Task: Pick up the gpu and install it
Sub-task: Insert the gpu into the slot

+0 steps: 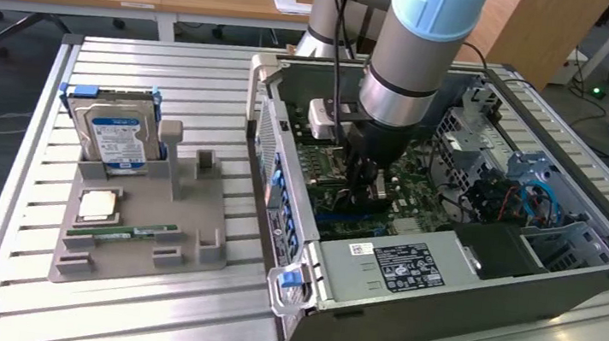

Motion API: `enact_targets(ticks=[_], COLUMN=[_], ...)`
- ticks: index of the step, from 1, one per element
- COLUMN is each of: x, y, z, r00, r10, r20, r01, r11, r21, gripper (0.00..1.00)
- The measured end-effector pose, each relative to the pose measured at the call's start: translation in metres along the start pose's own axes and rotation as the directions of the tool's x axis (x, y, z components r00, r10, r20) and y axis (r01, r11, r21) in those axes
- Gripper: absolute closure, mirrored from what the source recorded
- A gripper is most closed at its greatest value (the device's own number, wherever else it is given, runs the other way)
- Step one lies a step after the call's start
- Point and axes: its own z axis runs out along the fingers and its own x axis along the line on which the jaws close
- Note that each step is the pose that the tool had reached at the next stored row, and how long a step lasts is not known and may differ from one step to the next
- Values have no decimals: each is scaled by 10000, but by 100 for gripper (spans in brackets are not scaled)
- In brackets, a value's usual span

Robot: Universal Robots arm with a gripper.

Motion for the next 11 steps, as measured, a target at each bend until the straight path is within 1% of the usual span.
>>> enact_targets(ticks=[11], x=[4], y=[2], z=[2], r00=[10000], r10=[0], r20=[9], r01=[0], r11=[10000], r21=[2], gripper=[74])
